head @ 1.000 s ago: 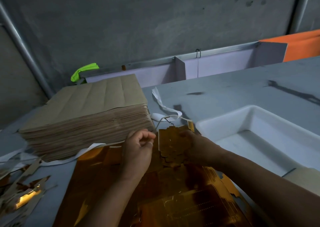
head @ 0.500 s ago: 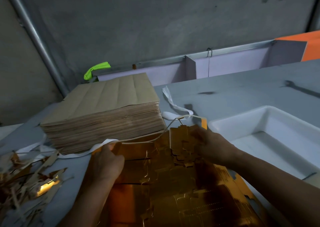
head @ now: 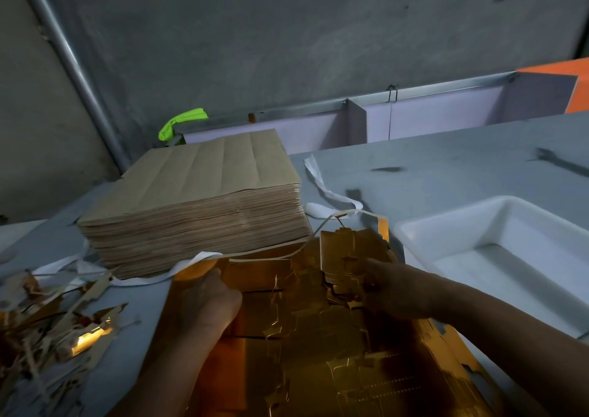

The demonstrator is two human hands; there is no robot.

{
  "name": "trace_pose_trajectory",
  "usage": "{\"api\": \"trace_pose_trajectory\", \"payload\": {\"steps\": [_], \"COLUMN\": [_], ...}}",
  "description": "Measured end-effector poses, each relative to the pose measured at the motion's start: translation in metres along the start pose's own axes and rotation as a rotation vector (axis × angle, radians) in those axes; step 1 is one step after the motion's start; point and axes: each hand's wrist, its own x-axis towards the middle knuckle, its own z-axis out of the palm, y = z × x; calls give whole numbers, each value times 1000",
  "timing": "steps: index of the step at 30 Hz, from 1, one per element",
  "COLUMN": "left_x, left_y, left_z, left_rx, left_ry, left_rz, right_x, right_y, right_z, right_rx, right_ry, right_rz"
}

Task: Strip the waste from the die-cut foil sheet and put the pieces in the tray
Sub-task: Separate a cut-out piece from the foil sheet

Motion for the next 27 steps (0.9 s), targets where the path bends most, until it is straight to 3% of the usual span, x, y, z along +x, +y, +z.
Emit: {"api": "trace_pose_trajectory", "payload": {"steps": [6,19,27], "left_x": [7,4,-5], "left_y": [1,6,1], "left_z": [3,-3,-12], "left_rx": [-177,-304,-699], "left_ry": [-6,48,163], "left_rz": [-27,64,152], "right_x": [1,2,1], "right_y": [2,7,9], "right_z": [1,1,2], "right_rx": [-12,-15,4], "right_ry": [-7,-6,-5], "right_rz": [-1,-8,-38]}}
